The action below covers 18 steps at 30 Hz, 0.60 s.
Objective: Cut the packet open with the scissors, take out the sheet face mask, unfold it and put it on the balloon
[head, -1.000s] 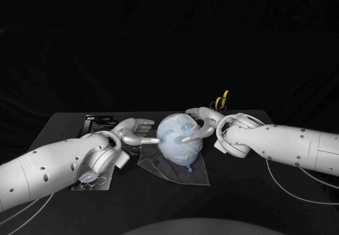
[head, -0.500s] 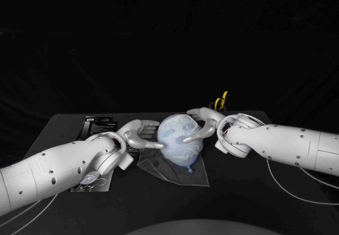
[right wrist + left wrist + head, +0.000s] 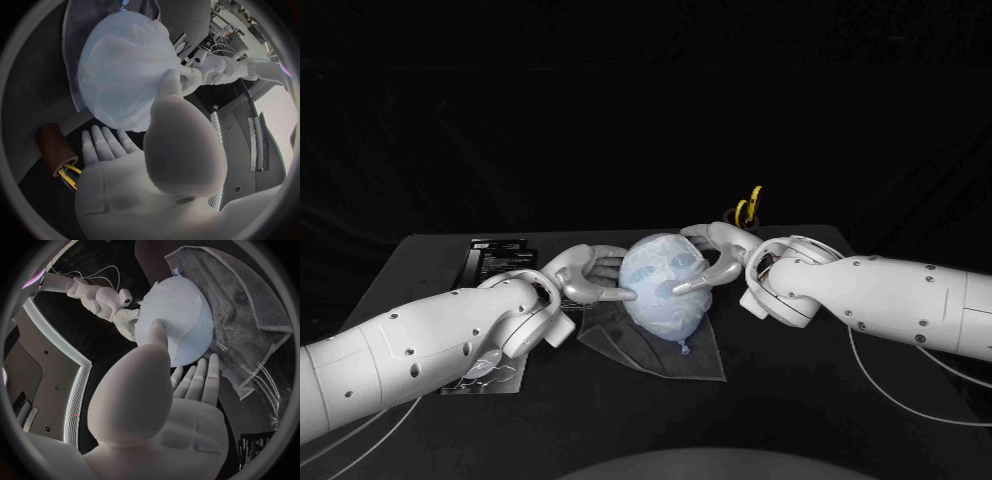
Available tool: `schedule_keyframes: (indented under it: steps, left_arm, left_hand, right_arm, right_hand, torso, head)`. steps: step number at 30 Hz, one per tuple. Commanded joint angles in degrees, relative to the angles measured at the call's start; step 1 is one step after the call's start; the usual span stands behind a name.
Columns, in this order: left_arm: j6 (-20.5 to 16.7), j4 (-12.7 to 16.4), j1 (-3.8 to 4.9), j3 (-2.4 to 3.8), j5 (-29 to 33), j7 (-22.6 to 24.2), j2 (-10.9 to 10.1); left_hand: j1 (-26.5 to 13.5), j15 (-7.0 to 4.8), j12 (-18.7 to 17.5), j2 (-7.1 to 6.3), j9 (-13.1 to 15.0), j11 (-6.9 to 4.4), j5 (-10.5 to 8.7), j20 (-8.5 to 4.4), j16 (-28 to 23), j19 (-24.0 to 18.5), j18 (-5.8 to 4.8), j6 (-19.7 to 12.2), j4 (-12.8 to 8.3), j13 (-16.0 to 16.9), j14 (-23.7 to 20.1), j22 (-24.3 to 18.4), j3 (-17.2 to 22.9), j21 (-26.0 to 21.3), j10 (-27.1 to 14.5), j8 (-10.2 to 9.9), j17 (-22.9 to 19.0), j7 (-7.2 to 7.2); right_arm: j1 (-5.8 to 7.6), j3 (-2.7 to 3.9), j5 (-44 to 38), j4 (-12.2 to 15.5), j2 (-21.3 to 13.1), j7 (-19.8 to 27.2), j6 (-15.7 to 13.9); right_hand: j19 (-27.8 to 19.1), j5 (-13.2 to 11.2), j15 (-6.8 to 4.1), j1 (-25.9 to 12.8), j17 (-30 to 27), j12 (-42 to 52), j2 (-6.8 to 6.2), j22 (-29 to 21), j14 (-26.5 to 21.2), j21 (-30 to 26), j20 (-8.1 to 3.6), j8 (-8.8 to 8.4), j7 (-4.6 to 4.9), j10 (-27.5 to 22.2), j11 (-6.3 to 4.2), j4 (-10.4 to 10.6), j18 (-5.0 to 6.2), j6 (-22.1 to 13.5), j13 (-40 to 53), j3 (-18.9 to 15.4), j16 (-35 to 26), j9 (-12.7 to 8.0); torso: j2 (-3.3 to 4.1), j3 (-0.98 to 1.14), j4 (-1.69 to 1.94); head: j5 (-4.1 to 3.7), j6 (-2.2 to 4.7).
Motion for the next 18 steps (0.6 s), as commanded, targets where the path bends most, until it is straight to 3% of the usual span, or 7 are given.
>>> schedule_keyframes:
  steps: [1, 6, 9, 15, 16, 18]
  left_arm:
    - [-0.8, -0.2, -0.01, 0.06, -0.3, -0.8, 0.4]
    - [-1.3, -0.6, 0.0, 0.06, -0.3, -1.4, 0.7]
    - [-1.5, -0.7, 0.0, 0.06, -0.3, -1.4, 0.8]
    - [-1.7, -0.7, 0.0, 0.06, -0.2, -1.3, 0.9]
    - [-1.7, -0.7, -0.01, 0.06, -0.2, -1.2, 0.9]
    - [-1.7, -0.7, -0.01, 0.06, -0.1, -1.1, 1.0]
  left_hand:
    - [0.1, 0.0, 0.1, 1.01, 0.2, 0.02, -0.36, 0.02, 0.4, 1.3, 1.21, 0.6, 0.0, 0.1, 1.0, 0.0, 1.1, 0.5, 0.7, 0.4, 0.2, 6.66]
    - [0.2, -0.06, 0.1, 1.59, 0.4, -0.06, -0.39, 0.01, 0.5, 2.6, 1.29, 0.9, -0.1, 0.1, 1.8, 0.1, 1.9, 0.8, 1.2, 0.6, 0.4, 6.67]
    - [0.2, -0.08, 0.1, 1.63, 0.4, -0.09, -0.4, 0.0, 0.6, 3.2, 1.32, 0.9, -0.1, 0.1, 2.1, 0.1, 2.0, 0.9, 1.2, 0.6, 0.4, 6.67]
    - [-0.1, -0.1, 0.1, 1.33, 0.4, -0.14, -0.39, 0.01, 0.7, 3.8, 1.36, 1.0, 0.0, 0.1, 2.6, 0.2, 2.0, 1.1, 1.2, 0.6, 0.5, 6.67]
    - [-0.2, -0.08, 0.1, 1.16, 0.4, -0.14, -0.38, 0.03, 0.7, 4.0, 1.36, 1.0, 0.0, 0.1, 2.7, 0.2, 1.9, 1.1, 1.1, 0.7, 0.5, 6.67]
    - [-0.3, -0.07, 0.1, 1.14, 0.4, -0.14, -0.38, 0.03, 0.7, 4.1, 1.36, 1.0, 0.0, 0.1, 2.8, 0.2, 1.9, 1.1, 1.1, 0.7, 0.5, 6.67]
  right_arm:
    - [-0.03, -0.05, 3.7, 1.5, -0.9, 0.7, -1.1]
    - [0.08, 0.03, 5.7, 4.7, -3.2, 0.6, -1.7]
    - [0.22, 0.06, 6.1, 6.1, -4.6, 0.1, -2.0]
    - [0.5, 0.08, 6.5, 7.1, -6.7, -1.1, -1.6]
    - [0.52, 0.08, 6.7, 7.1, -7.0, -1.4, -1.5]
    - [0.55, 0.07, 7.5, 6.9, -7.2, -1.7, -1.2]
  right_hand:
    - [-0.3, -0.5, 0.14, -0.3, -0.3, -0.5, -0.25, 0.0, -2.0, 0.2, -0.17, -0.02, 7.99, -1.7, 0.09, 0.0, 0.52, -0.8, -0.2, -0.2, -0.7, -0.2]
    - [-0.4, -1.1, 0.42, -1.0, -0.9, -0.6, -0.38, 0.0, -4.7, 0.3, -0.17, -0.33, 7.03, -4.1, 0.18, 0.0, 0.26, -1.8, -0.4, -0.3, -1.6, -0.5]
    - [-0.4, -1.1, 0.45, -1.0, -0.9, -0.7, -0.41, 0.0, -5.1, 0.3, -0.17, -0.31, 7.5, -4.6, 0.16, 0.0, 0.21, -1.9, -0.4, -0.4, -1.8, -0.5]
    - [-0.6, -1.4, 0.52, -1.1, -1.1, -0.8, -0.48, -0.1, -5.8, 0.3, -0.18, -0.95, 6.91, -6.2, 0.27, 0.0, 0.14, -3.6, -0.5, -0.5, -2.1, -1.2]
    - [-0.6, -1.6, 0.58, -1.4, -1.2, -0.9, -0.53, -0.1, -6.4, 0.3, -0.18, -1.51, 6.22, -7.4, 0.27, 0.0, 0.09, -4.9, -0.6, -0.7, -2.2, -1.6]
    - [-0.7, -1.7, 0.59, -1.5, -1.2, -1.0, -0.54, -0.1, -6.6, 0.3, -0.17, -1.62, 5.98, -7.9, 0.3, 0.0, 0.07, -5.2, -0.7, -0.6, -2.3, -1.7]
  torso:
    - [0.01, 0.0, -0.12]
    - [0.04, 0.03, -0.15]
    - [0.01, 0.02, 0.0]
    - [-0.06, -0.04, 0.08]
    - [-0.06, -0.07, 0.1]
    - [-0.05, -0.07, 0.13]
  head:
    - [-0.1, -0.03]
    - [-0.35, -0.06]
    - [-0.6, -0.13]
    - [-0.83, -0.25]
    - [-0.88, -0.26]
    - [-0.95, -0.24]
